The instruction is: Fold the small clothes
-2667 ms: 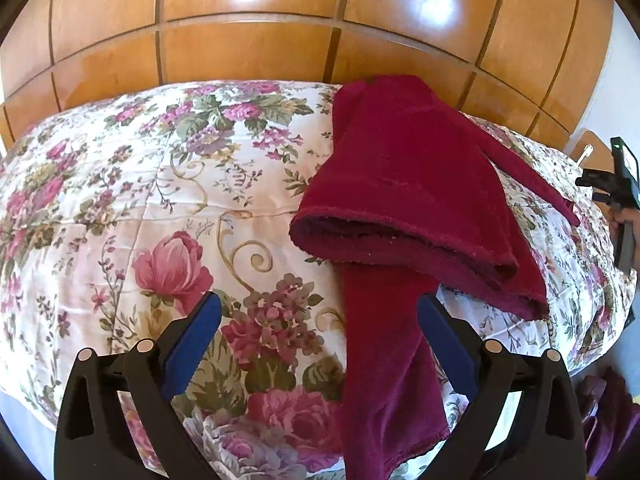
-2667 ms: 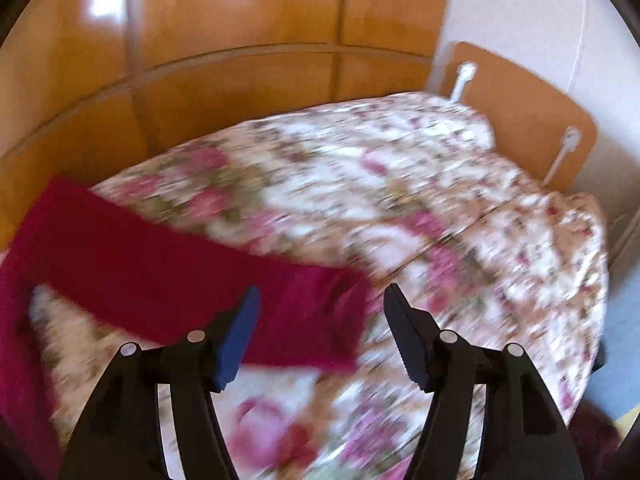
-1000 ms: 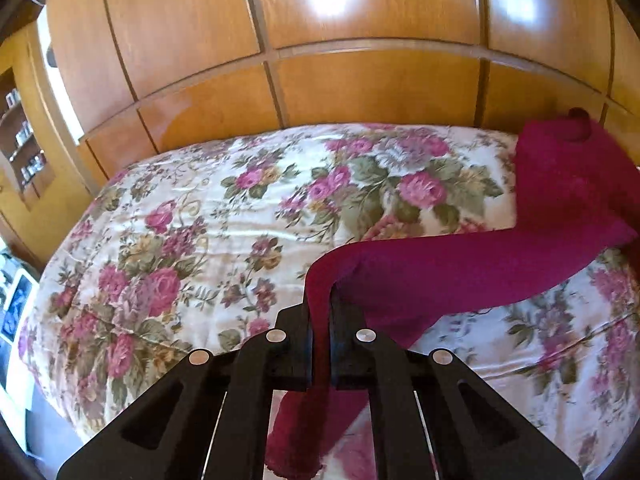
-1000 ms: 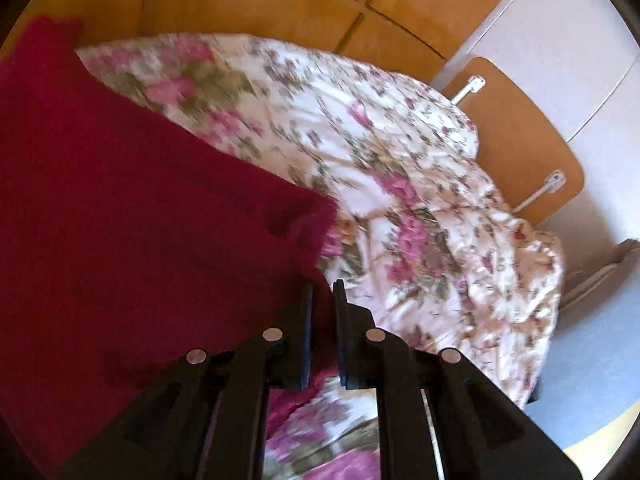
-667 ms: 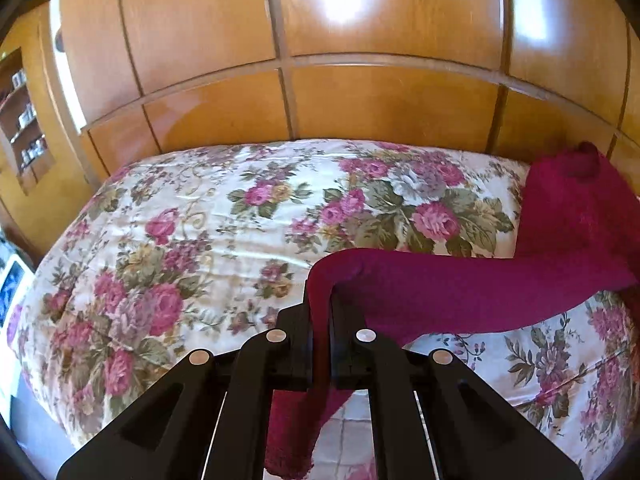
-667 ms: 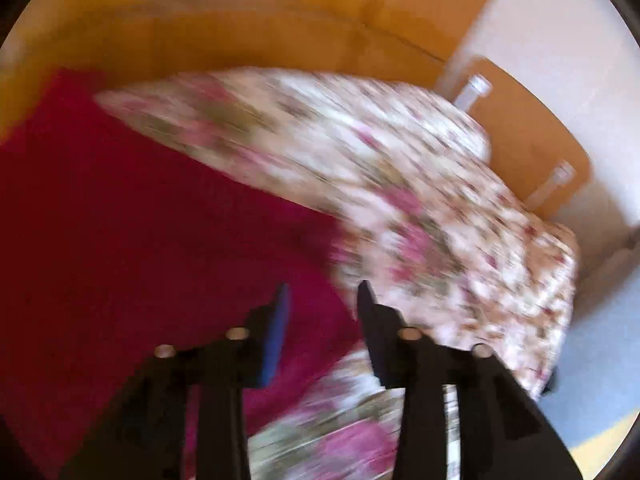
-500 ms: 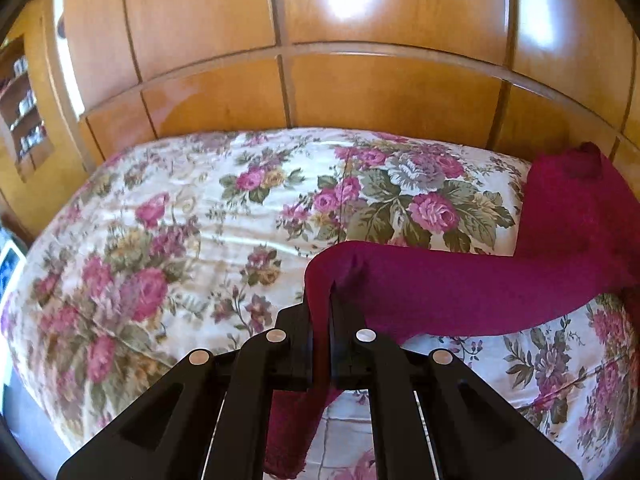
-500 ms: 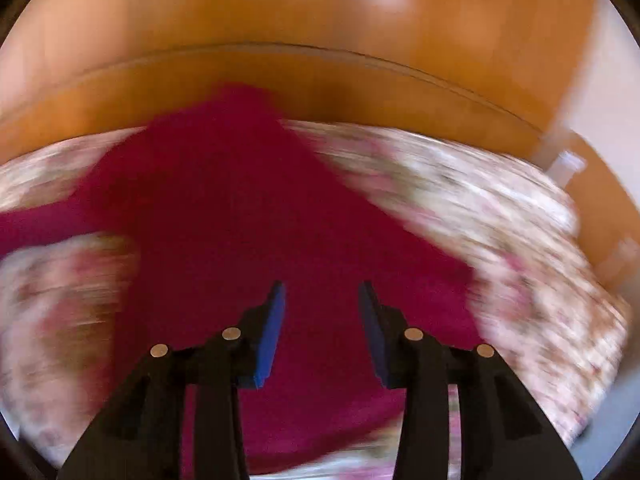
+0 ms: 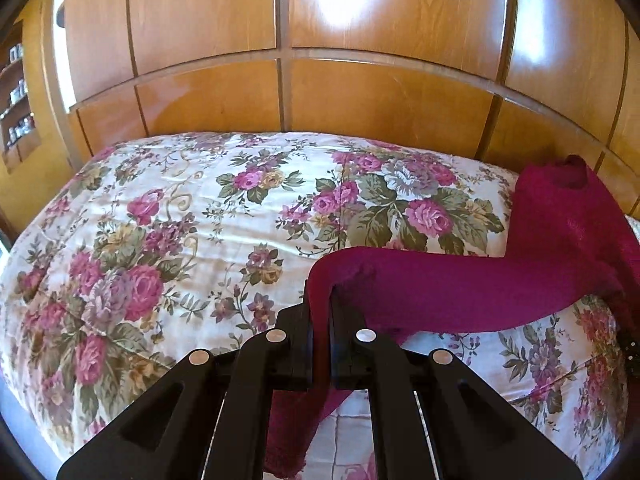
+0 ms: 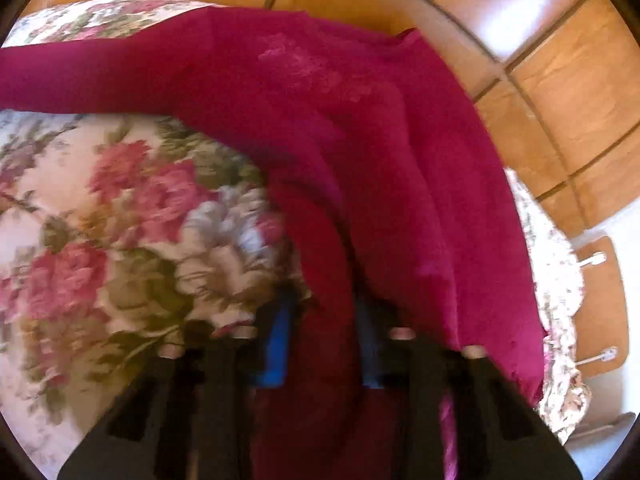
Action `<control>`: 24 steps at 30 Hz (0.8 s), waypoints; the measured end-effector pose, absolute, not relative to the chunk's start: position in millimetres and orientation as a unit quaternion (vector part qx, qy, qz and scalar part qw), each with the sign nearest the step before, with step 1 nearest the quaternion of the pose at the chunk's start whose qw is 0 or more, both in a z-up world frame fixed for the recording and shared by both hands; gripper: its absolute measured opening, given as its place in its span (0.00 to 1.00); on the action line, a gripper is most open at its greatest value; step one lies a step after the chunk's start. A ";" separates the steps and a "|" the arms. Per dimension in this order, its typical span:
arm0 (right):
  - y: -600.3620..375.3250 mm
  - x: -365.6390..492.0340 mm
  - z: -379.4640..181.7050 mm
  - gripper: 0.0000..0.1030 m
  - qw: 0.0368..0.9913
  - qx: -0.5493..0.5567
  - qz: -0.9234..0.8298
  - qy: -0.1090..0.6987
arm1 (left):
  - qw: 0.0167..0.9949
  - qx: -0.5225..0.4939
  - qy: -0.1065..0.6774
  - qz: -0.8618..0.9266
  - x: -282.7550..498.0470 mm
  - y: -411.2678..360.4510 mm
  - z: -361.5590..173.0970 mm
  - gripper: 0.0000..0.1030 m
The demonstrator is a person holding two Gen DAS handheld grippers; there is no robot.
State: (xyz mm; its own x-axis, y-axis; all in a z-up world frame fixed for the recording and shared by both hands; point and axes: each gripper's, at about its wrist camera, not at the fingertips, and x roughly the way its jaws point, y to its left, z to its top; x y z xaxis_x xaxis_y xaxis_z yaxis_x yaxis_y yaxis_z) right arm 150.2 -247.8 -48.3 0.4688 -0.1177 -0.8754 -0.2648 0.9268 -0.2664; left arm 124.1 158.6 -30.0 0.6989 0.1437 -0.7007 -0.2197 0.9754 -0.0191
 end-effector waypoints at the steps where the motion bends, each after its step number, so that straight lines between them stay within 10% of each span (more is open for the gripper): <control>1: -251.7 150.2 -40.9 0.10 0.836 -0.159 0.061 0.522 | 0.921 -0.058 0.373 0.096 124.5 161.5 -27.9 0.04; 10: -245.1 136.4 37.9 0.10 0.818 0.075 0.258 0.508 | 0.930 -0.075 0.338 0.123 131.8 196.3 4.7 0.04; 24: -95.1 128.7 -33.4 0.11 0.744 0.138 0.343 0.557 | 0.934 -0.055 0.275 0.221 151.6 231.0 65.2 0.04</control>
State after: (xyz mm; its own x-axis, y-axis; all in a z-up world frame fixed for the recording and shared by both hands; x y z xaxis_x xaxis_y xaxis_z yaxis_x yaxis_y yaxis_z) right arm 128.7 -95.1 -33.4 0.1443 0.6631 -0.7345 -0.3567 0.7272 0.5865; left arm 151.6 231.0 65.2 0.7508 0.3834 -0.5379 -0.4437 0.8960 0.0193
